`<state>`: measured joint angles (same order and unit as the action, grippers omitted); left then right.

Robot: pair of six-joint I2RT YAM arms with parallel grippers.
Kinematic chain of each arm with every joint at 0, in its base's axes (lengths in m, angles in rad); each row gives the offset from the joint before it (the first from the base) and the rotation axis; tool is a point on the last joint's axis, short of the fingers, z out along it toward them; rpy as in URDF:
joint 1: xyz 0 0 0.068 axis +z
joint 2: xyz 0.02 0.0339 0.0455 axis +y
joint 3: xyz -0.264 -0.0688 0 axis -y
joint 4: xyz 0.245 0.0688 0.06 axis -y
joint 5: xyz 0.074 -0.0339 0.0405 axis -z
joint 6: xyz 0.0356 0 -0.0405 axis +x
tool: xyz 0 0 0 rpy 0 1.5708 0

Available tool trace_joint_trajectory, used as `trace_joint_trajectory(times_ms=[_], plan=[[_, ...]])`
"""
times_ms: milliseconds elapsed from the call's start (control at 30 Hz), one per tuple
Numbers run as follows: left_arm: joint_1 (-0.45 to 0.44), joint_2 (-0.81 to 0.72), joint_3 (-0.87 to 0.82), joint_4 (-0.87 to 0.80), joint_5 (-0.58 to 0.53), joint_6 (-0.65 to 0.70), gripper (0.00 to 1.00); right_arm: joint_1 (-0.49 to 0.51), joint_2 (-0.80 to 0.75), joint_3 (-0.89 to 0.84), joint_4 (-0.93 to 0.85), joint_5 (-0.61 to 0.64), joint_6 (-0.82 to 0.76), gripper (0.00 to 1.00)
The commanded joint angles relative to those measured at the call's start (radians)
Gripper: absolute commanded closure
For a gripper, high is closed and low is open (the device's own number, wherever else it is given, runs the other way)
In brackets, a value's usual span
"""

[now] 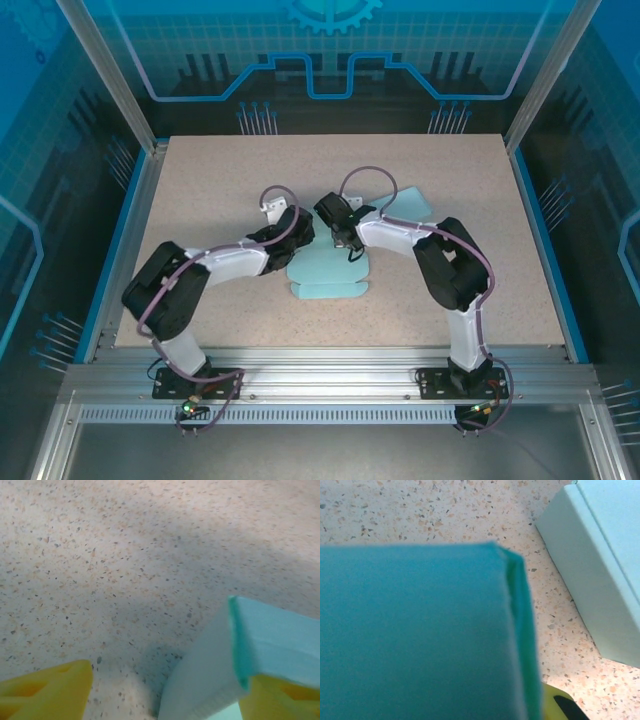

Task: Fold the paper box

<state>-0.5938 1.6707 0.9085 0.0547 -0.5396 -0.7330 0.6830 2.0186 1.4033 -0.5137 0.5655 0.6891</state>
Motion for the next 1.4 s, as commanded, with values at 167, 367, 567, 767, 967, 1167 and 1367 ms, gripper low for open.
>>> trace_joint_trajectory(times_ms=[167, 367, 567, 767, 967, 1167, 1367], plan=[[-0.003, -0.302, -0.119, -0.062, 0.049, 0.042, 0.03, -0.045, 0.020, 0.114, -0.346, -0.108, -0.185, 0.95], [0.017, -0.486, -0.160, -0.146, -0.007, 0.092, 0.01, -0.073, 0.052, 0.162, -0.488, -0.391, -0.347, 0.94], [0.086, -0.589, -0.215, -0.170, 0.031, 0.087, 0.01, -0.054, 0.110, 0.215, -0.633, -0.429, -0.447, 0.91], [0.126, -0.626, -0.263, -0.148, 0.074, 0.079, 0.01, -0.024, 0.234, 0.323, -0.758, -0.244, -0.457, 0.90], [0.145, -0.627, -0.273, -0.137, 0.096, 0.085, 0.01, 0.007, 0.381, 0.444, -0.833, -0.092, -0.436, 0.89], [0.160, -0.631, -0.279, -0.140, 0.106, 0.089, 0.01, 0.032, 0.427, 0.498, -0.804, -0.083, -0.487, 0.89], [0.172, -0.634, -0.290, -0.127, 0.114, 0.089, 0.01, 0.057, 0.451, 0.575, -0.749, -0.100, -0.641, 0.67]])
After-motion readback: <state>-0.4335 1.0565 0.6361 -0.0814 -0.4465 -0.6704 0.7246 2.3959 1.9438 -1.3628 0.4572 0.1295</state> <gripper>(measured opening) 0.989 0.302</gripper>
